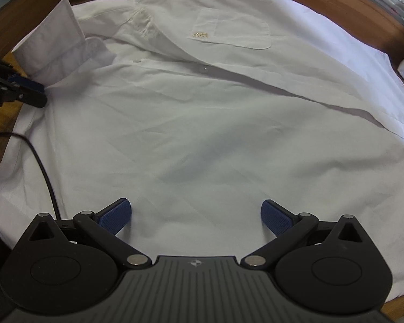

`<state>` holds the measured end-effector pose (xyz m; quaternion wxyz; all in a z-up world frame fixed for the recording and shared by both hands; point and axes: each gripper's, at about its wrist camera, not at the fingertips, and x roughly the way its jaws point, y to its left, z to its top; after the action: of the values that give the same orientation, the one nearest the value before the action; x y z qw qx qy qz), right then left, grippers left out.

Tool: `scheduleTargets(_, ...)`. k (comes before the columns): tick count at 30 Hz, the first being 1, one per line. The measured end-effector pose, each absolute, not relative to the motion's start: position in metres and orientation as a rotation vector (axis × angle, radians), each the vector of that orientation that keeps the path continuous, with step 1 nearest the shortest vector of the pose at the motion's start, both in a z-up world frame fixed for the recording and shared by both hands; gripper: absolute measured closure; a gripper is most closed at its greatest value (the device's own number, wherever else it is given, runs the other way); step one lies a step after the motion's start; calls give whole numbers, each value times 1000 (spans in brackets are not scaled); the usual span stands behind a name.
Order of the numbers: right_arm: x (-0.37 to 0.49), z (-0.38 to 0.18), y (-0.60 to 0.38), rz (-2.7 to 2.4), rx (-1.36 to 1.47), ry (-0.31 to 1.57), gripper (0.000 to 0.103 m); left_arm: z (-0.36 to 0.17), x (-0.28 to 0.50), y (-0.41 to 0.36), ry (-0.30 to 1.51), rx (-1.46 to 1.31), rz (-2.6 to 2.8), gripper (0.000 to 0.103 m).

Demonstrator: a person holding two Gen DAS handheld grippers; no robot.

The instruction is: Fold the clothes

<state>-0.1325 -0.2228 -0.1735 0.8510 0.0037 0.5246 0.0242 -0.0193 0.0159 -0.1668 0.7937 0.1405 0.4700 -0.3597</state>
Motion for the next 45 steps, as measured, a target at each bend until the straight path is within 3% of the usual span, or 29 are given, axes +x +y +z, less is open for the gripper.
scheduleTargets(7,-116,-170,-225,44,21,1172,0,-144,-21,45,980,189,-697,53)
scheduleTargets(18,-33,-78,-233,411,-69,949,0,-100,-25,79,903,-161,-291,30)
scheduleTargets(27,69,-64,-209,886,-245,881,0,-95,-33,64,843,-430,68,32)
scheduleTargets(35,154,-92,-199,1032,-240,929,4,-117,-9,58,878,-438,126,33)
scheduleTargets(39,186,-109,-190,1060,-148,984,10,-132,8,62,904,-431,118,37)
scheduleTargets(45,213,-136,-177,1074,-32,1060,16,-147,26,80,907,-523,96,51)
